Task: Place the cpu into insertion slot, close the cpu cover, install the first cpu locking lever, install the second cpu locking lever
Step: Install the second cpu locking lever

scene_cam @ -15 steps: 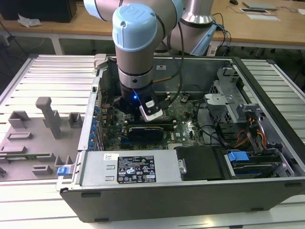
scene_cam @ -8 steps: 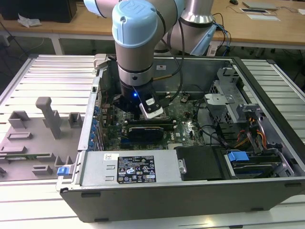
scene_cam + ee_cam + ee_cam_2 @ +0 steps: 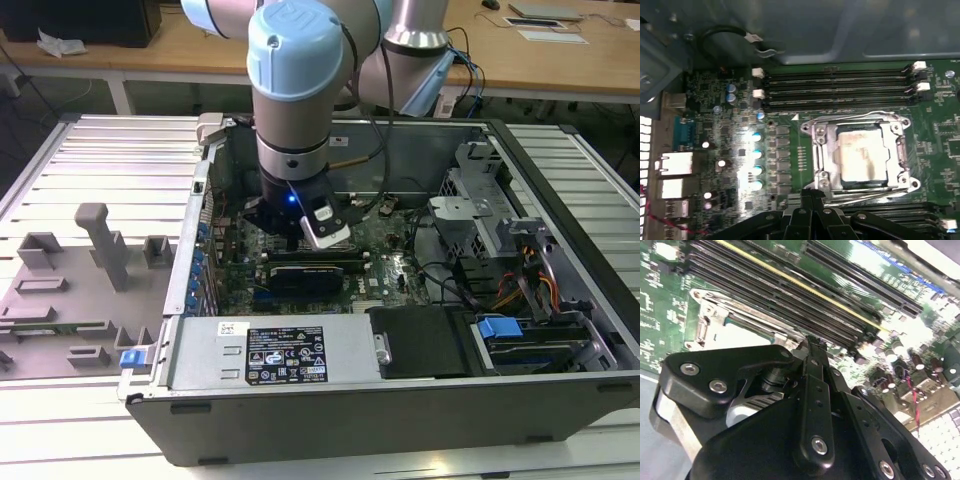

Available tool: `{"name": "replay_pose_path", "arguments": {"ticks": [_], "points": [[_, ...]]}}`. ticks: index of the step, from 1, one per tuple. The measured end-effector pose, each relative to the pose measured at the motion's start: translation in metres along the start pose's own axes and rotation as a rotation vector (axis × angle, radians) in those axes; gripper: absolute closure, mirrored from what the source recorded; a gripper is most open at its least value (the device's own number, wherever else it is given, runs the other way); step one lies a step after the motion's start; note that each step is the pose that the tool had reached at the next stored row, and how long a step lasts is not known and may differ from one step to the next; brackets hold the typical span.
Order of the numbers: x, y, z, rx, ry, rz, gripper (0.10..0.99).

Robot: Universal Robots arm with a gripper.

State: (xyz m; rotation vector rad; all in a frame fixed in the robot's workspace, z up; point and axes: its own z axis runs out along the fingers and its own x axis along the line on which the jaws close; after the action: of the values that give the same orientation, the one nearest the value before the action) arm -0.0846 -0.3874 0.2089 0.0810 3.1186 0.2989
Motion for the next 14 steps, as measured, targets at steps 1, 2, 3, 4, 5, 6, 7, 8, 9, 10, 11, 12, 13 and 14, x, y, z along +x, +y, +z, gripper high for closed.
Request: {"name": "replay_pose_path", "arguments": {"ticks": [1, 2, 3, 4, 5, 6, 7, 8, 9, 10, 11, 12, 13, 14], "points": [[-0.0025, 0.0001, 0.0000, 0.000, 0.0036, 0.000, 0.980], [-0.0034, 0.0000, 0.0000, 0.000, 0.0049, 0.000, 0.980], [-0.0033, 0.0001, 0.0001, -0.001, 0.0051, 0.000, 0.980], [-0.0033, 0.0001, 0.0003, -0.002, 0.0051, 0.000, 0.980], [-0.0034, 0.0001, 0.0009, -0.005, 0.0054, -0.001, 0.980], [-0.0034, 0.0002, 0.0017, -0.009, 0.0059, -0.003, 0.980], [-0.0034, 0.0003, 0.0031, -0.014, 0.0064, -0.004, 0.980], [-0.0034, 0.0003, 0.0046, -0.017, 0.0067, -0.005, 0.980], [-0.0034, 0.0003, 0.0054, -0.018, 0.0069, -0.005, 0.980], [-0.0034, 0.0005, 0.0061, -0.018, 0.0072, -0.006, 0.980], [-0.0032, 0.0010, 0.0074, -0.019, 0.0072, -0.006, 0.980], [-0.0030, 0.0014, 0.0080, -0.019, 0.0070, -0.006, 0.980], [-0.0027, 0.0017, 0.0085, -0.019, 0.0071, -0.006, 0.980], [-0.0022, 0.0023, 0.0092, -0.019, 0.0071, -0.006, 0.980]]}}
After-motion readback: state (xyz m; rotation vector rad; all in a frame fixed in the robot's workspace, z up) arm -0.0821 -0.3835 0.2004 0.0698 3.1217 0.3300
